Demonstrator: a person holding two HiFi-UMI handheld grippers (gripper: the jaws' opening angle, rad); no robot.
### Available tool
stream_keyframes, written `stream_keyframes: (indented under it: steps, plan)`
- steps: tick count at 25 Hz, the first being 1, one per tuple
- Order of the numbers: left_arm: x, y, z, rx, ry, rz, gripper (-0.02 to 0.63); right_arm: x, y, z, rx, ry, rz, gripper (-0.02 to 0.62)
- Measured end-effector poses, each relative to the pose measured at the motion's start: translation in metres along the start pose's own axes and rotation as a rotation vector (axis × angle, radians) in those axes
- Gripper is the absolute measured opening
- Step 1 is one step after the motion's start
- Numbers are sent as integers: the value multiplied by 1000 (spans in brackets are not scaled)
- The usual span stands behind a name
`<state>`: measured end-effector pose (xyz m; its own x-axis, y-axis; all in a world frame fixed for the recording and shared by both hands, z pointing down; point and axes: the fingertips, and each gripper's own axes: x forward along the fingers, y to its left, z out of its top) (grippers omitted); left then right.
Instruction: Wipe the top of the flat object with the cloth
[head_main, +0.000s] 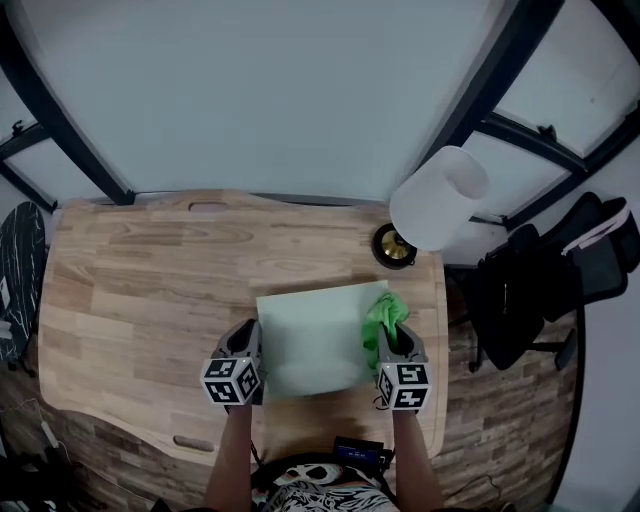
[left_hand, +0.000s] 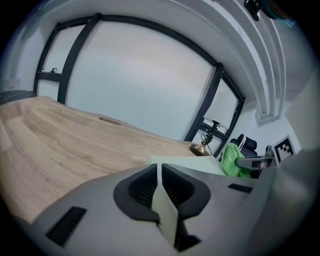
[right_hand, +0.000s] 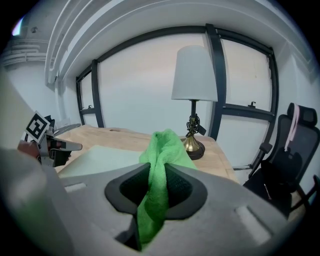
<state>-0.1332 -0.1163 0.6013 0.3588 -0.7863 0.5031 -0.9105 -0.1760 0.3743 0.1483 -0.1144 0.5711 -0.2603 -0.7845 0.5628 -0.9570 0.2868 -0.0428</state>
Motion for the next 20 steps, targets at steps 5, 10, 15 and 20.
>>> stream_keyframes:
  steps: [5, 10, 15, 20]
  plan:
    - [9, 1, -14, -88, 55, -50, 140, 20, -8, -1, -21, 31, -1, 77]
    - [13, 1, -18, -101, 63, -65, 143, 37, -9, 0, -46, 57, 12, 77]
    - [14, 2, -19, -172, 65, -101, 143, 46, -9, -1, -53, 82, 18, 77]
    - [15, 0, -19, -118, 69, -90, 141, 52, -12, -6, -34, 123, 34, 77]
